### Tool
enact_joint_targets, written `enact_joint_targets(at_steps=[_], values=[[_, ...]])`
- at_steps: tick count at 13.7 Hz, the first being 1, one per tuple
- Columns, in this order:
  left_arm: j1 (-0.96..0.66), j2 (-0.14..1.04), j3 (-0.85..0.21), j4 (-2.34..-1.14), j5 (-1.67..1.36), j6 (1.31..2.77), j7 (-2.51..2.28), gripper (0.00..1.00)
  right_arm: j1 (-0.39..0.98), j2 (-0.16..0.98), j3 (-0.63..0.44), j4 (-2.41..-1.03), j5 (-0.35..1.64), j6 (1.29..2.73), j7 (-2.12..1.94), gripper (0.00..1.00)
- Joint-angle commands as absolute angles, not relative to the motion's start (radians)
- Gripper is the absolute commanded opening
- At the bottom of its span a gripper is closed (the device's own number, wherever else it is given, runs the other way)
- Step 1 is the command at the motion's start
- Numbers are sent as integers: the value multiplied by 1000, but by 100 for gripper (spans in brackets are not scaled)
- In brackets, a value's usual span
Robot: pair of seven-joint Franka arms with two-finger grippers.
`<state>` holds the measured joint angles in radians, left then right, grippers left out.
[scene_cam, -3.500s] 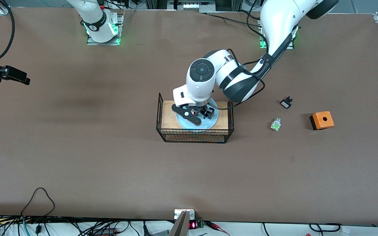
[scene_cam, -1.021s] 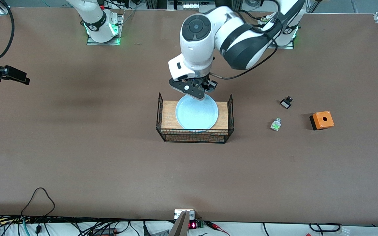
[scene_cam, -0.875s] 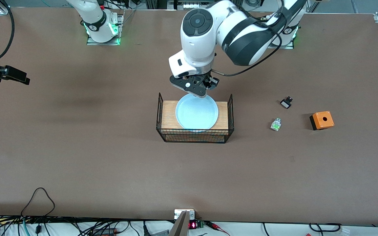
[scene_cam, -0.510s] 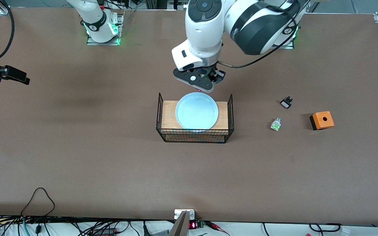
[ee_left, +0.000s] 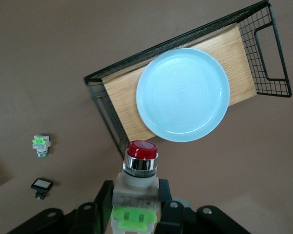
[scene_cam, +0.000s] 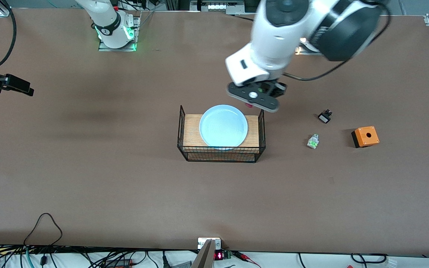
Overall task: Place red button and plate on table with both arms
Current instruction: 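Carry the red button beside the orange box with the left gripper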
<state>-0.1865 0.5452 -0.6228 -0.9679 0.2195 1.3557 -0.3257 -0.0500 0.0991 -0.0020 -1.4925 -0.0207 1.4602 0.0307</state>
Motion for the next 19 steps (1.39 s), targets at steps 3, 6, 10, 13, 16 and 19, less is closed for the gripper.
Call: enact_joint_targets(at_steps=[3,6,10,13,16,19], values=[[-10,471,-630,-968,164,1270,-174,11,-52,92,2,-1488,-18,1450,21,100],[105,442,-630,-968,144,1229,-70,11,-51,92,3,-1488,-18,1451,21,100],[250,411,-630,-969,124,1186,53,12,-51,89,3,-1489,-18,1448,28,100],[351,391,-630,-969,124,1160,110,12,-49,89,8,-1488,-18,1428,38,100],[432,391,-629,-971,71,1147,175,12,-49,89,9,-1486,-17,1427,34,100],[440,391,-621,-976,80,1147,213,12,-51,89,8,-1488,11,1425,31,100]])
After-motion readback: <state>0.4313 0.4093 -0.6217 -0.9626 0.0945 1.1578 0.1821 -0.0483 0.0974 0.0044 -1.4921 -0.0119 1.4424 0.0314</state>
